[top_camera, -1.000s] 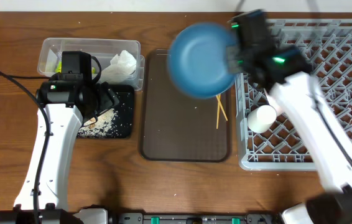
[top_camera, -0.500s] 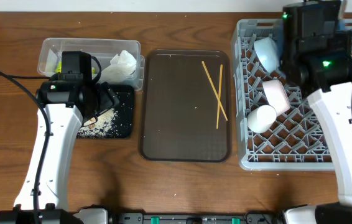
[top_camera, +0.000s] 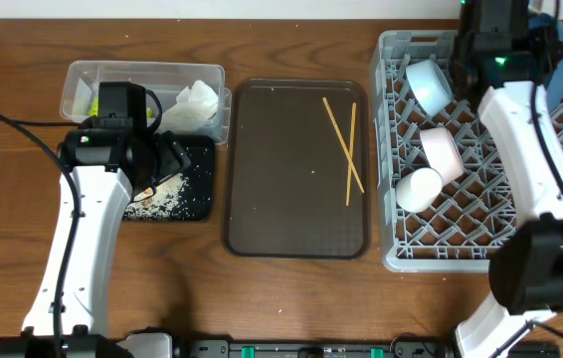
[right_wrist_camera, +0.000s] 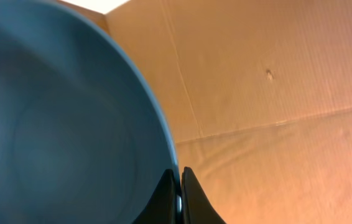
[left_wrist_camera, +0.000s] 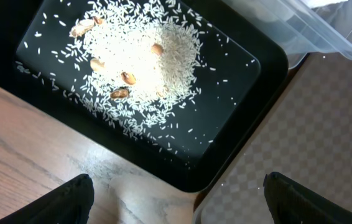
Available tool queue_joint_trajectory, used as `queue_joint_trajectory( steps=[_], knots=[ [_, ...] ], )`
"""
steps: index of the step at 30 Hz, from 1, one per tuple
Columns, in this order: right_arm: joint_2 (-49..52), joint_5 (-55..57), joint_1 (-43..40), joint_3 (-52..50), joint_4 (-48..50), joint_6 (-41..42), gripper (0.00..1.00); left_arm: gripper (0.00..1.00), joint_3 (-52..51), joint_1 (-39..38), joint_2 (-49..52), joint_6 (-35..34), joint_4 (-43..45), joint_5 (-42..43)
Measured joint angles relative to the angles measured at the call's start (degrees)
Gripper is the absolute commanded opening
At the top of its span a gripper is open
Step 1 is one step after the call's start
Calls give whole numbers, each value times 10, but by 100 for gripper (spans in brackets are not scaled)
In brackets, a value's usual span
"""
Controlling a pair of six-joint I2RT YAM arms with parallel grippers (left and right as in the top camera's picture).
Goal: Sort waste into correct bins and load items into the dishwasher rack
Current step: 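Lift the blue plate and stand it upright in the dish rack, then open the right gripper to release the blue plate in the rack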
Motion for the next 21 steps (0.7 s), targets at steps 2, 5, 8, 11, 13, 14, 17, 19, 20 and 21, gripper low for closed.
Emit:
queue_joint_trajectory(
  steps=[2, 5, 8, 11, 13, 14, 17, 19, 20, 21],
  knots=[
    [14, 1, -3, 0, 41, -31, 1, 90, 0, 0, 0, 0, 0, 0],
    [25, -4, -12, -1, 97, -84, 1, 90, 0, 0, 0, 0, 0, 0],
    [25, -12, -20, -1, 126, -120, 1, 90, 0, 0, 0, 0, 0, 0],
    [25, -26, -32, -1, 145, -158, 1, 90, 0, 0, 0, 0, 0, 0],
    [25, -37, -38, -1, 143, -178, 1, 90, 0, 0, 0, 0, 0, 0],
    [25, -43, -41, -1, 138, -186, 1, 90, 0, 0, 0, 0, 0, 0],
    [25, -67, -42, -1, 105, -204, 1, 90, 0, 0, 0, 0, 0, 0],
    [25, -83, -42, -1, 84, -208, 1, 90, 0, 0, 0, 0, 0, 0],
    [25, -85, -42, -1, 80, -210, 1, 90, 0, 0, 0, 0, 0, 0],
    [25, -88, -42, -1, 79, -212, 1, 90, 0, 0, 0, 0, 0, 0]
  ],
)
